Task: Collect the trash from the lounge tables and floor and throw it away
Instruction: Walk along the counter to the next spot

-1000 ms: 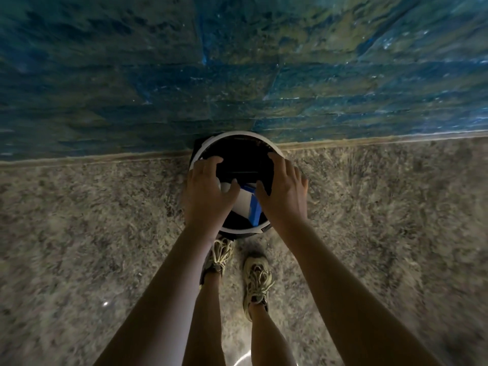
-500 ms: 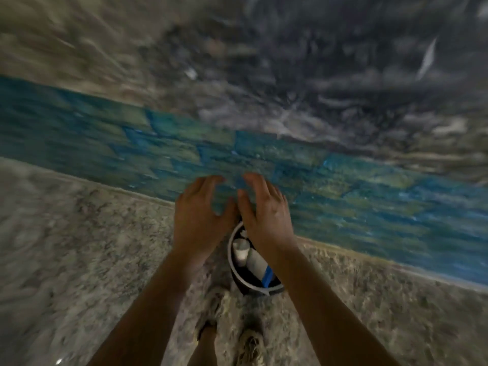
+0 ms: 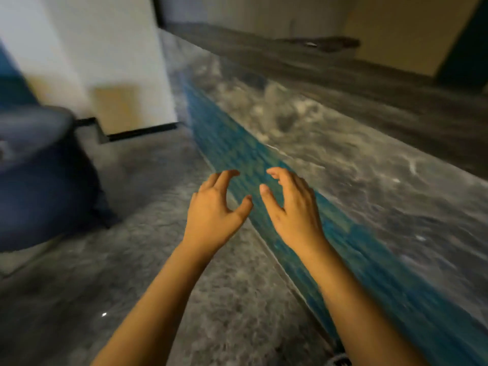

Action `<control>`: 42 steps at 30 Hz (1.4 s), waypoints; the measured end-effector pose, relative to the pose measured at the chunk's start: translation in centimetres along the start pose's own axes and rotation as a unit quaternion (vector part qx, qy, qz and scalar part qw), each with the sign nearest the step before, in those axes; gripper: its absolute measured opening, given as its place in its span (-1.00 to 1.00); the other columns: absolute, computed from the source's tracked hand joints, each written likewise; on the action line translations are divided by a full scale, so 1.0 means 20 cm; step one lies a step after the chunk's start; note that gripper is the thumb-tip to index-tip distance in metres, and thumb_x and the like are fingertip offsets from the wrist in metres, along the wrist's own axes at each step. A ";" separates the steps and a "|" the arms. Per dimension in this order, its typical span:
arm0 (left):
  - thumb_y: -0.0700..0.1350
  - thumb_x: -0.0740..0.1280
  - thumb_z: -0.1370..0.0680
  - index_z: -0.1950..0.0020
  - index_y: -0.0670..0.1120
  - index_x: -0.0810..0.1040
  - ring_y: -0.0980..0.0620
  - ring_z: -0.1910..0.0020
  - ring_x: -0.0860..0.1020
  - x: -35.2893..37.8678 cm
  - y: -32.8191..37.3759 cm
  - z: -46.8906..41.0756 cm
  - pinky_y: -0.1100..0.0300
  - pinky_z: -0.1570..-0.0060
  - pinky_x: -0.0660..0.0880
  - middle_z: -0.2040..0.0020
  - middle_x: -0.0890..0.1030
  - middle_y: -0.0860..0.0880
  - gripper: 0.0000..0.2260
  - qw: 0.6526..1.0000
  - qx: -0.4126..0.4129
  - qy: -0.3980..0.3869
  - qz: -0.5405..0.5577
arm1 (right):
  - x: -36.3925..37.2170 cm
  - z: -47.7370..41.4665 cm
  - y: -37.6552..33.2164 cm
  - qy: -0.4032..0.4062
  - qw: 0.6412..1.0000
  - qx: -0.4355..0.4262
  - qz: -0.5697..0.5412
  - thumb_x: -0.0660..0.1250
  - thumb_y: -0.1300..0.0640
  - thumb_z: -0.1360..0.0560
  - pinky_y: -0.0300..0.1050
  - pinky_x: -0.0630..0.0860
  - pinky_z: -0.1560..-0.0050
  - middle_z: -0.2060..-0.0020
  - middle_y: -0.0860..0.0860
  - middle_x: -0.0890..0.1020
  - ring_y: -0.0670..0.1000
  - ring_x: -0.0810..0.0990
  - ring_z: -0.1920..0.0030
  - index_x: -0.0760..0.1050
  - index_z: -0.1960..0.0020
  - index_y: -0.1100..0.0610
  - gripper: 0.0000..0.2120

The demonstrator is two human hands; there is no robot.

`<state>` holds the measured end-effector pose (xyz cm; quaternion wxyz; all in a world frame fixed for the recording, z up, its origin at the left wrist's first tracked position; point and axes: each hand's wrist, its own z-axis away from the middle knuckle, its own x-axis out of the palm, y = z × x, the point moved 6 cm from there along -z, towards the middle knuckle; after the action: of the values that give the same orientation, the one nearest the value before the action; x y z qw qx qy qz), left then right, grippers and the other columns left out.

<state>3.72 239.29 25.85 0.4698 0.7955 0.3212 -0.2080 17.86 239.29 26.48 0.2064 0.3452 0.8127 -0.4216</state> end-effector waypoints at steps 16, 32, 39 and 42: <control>0.15 0.26 -0.37 -0.29 -0.01 0.42 -0.08 -0.15 0.50 -2.20 -1.16 0.58 -0.03 -0.10 0.46 -0.21 0.49 -0.06 -0.48 0.927 -0.221 0.214 -0.216 | 1.40 -0.18 -2.10 -0.198 0.917 -0.251 -0.238 0.26 0.01 -0.52 0.08 0.46 -0.09 -0.10 0.11 0.59 0.15 0.53 -0.11 0.49 -0.16 0.19 -0.69; 0.08 0.34 -0.46 -0.28 0.05 0.42 0.07 -0.07 0.47 -2.91 -1.92 1.11 0.10 -0.05 0.46 -0.16 0.49 0.00 -0.59 0.811 -0.404 0.317 -0.280 | 2.44 -0.03 -2.99 -0.366 0.807 -0.356 -0.296 0.20 -0.05 -0.53 0.02 0.44 -0.12 -0.13 0.06 0.57 0.07 0.50 -0.15 0.46 -0.20 0.12 -0.66; 0.04 0.36 -0.45 -0.26 0.03 0.41 0.08 0.01 0.47 -3.13 -2.34 0.81 0.16 0.04 0.39 -0.15 0.49 0.00 -0.59 0.781 -0.413 0.367 -0.289 | 2.91 -0.44 -3.26 -0.382 0.780 -0.411 -0.276 0.22 -0.02 -0.53 0.04 0.41 -0.13 -0.14 0.10 0.56 0.13 0.49 -0.16 0.44 -0.22 0.15 -0.65; 0.02 0.38 -0.44 -0.27 0.01 0.42 0.05 0.01 0.49 -3.24 -2.53 0.68 0.17 0.05 0.37 -0.14 0.50 -0.01 -0.59 0.762 -0.427 0.382 -0.303 | 3.12 -0.59 -3.40 -0.389 0.767 -0.430 -0.275 0.22 -0.02 -0.53 0.10 0.41 -0.14 -0.13 0.10 0.56 0.14 0.49 -0.16 0.44 -0.22 0.17 -0.64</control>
<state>-78.15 224.70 29.41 0.5117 0.3879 0.7536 0.1404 -74.86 245.60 30.96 0.5066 -0.2110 0.8195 -0.1650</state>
